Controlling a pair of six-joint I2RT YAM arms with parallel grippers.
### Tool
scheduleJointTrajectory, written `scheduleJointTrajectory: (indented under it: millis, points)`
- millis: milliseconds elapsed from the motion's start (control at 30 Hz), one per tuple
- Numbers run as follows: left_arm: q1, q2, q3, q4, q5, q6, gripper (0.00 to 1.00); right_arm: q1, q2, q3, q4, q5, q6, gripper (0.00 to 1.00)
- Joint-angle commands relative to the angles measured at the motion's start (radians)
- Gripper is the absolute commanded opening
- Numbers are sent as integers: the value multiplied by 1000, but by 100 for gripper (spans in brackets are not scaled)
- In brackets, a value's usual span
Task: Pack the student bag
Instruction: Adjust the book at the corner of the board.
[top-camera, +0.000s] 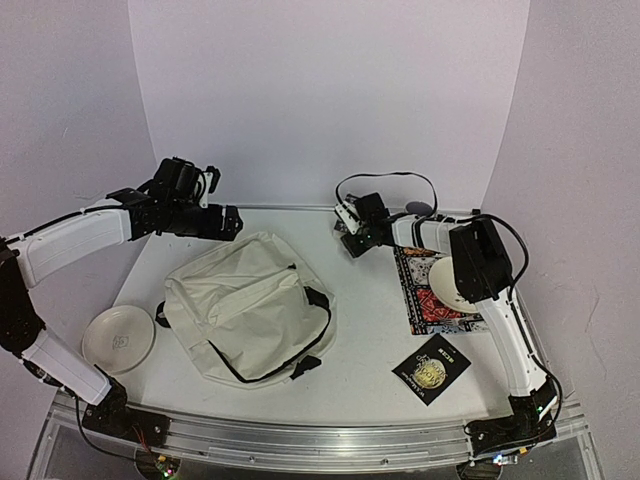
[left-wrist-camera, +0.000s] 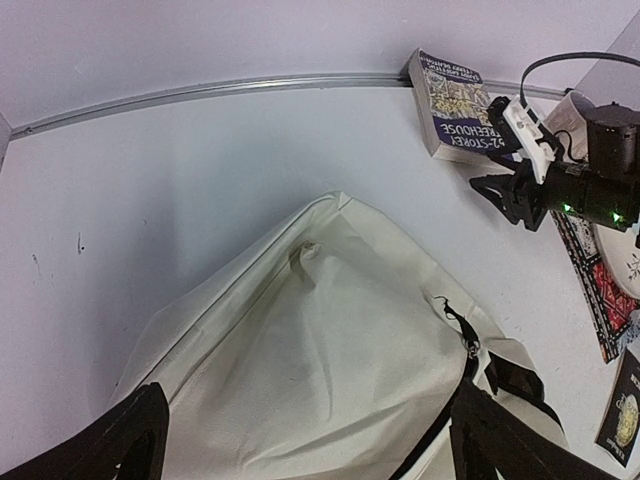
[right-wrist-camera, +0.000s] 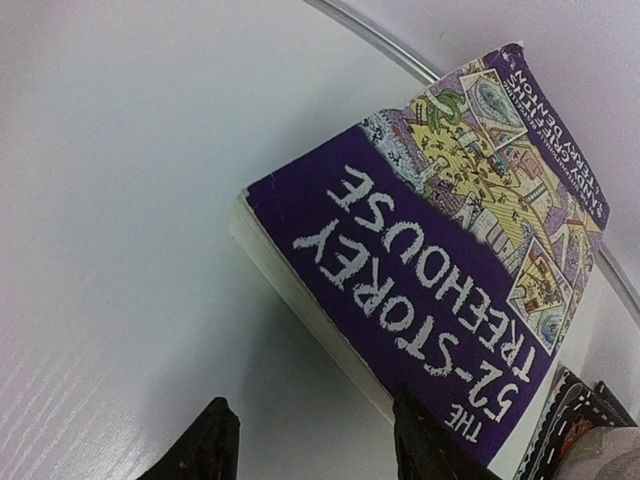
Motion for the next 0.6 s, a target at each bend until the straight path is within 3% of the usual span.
scheduleJointTrajectory:
  millis: [0,267,567]
  points:
    - [5,-30,5,7,1,-1,99,-4,-96,-9,21,-10,71,54]
    - [5,-18,4,8,-9,-3,99,-5,-140,-44,53,21,144,65]
    - [5,-12,-3,7,-14,-3,99,1,-47,46,63,42,7,77]
